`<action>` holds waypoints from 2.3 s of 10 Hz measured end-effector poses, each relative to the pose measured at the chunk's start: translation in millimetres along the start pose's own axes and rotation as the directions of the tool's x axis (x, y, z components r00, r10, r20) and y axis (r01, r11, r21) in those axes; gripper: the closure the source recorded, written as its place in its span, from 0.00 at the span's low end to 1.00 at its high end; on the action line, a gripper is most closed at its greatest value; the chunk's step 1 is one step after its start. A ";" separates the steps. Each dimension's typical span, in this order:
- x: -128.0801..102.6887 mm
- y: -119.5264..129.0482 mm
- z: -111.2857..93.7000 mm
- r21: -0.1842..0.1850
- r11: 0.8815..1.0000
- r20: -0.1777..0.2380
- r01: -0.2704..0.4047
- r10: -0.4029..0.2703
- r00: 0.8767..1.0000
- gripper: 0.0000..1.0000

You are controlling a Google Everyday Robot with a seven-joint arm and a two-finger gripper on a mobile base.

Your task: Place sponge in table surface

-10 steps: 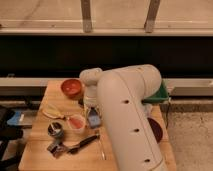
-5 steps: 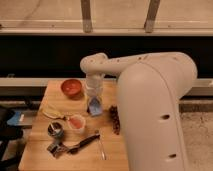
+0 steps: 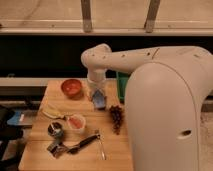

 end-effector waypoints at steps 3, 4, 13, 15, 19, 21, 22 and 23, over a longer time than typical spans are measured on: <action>-2.7 -2.7 -0.1 0.009 1.000 0.000 -0.006 0.006 1.000 1.00; -2.0 -3.0 3.1 0.007 1.000 -0.008 -0.005 0.005 1.000 1.00; 16.4 67.3 94.8 -0.134 0.984 -0.166 0.113 -0.135 0.977 1.00; 17.8 64.6 124.0 -0.146 0.984 -0.229 0.097 -0.129 0.965 0.97; 22.2 68.7 159.6 -0.183 0.980 -0.318 0.072 -0.129 0.939 0.59; 23.2 67.9 158.6 -0.191 0.979 -0.317 0.067 -0.126 0.940 0.40; 23.3 66.9 150.4 -0.190 0.979 -0.305 0.068 -0.125 0.944 0.29; 23.3 64.6 143.9 -0.186 0.980 -0.297 0.065 -0.119 0.947 0.23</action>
